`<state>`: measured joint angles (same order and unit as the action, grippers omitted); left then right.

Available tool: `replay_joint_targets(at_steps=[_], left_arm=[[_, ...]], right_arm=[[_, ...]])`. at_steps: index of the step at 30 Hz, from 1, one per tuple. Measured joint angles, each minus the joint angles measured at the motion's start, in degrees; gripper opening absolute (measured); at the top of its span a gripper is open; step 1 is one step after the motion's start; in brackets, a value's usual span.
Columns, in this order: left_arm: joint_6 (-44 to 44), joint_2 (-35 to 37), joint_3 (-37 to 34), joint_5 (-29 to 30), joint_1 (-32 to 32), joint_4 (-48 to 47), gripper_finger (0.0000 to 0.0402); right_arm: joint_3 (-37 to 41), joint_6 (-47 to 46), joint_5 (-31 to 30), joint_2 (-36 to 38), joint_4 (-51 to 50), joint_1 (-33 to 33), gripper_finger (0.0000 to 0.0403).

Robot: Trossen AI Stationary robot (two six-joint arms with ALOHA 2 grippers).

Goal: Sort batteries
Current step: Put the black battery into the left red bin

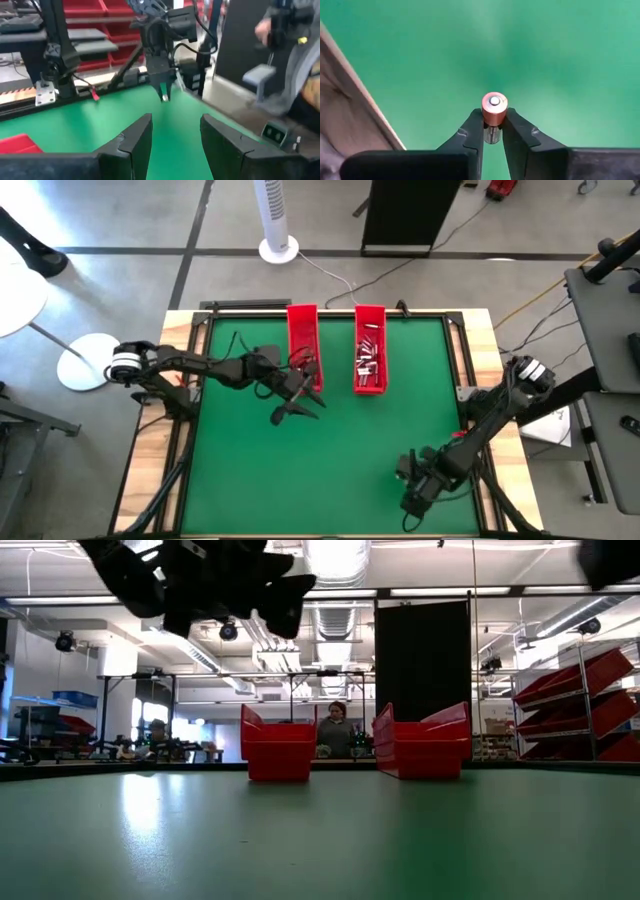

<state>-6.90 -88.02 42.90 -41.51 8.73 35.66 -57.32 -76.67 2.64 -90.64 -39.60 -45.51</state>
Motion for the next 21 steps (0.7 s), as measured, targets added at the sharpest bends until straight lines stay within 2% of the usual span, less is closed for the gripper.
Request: replay_joint_targets(at_steps=[2, 9, 15, 17, 21], left_arm=[[3.25, 1.04, -2.05, 0.08, 0.1, 3.47, 0.0147], [8.57, 7.61, -7.69, 0.94, -1.24, 3.96, 0.0147], [8.49, 11.21, -14.18, 9.4, -3.48, 6.56, 0.0147], [8.94, 11.23, -16.24, 11.69, -3.97, 11.41, 0.0147], [10.42, 9.55, -18.62, 13.55, -4.68, 20.78, 0.0151]], right_arm=[[-0.42, 3.11, -4.57, 2.05, 0.24, 1.85, 0.0039], [-0.58, 17.23, -16.38, 6.11, 3.78, 8.66, 0.004], [-0.59, 34.39, -27.78, 9.94, 13.35, 13.3, 0.0041], [-0.58, 41.32, -30.05, 11.13, 18.15, 15.09, 0.0041], [-0.42, 54.22, -29.84, 11.92, 31.97, 19.31, 0.0039]])
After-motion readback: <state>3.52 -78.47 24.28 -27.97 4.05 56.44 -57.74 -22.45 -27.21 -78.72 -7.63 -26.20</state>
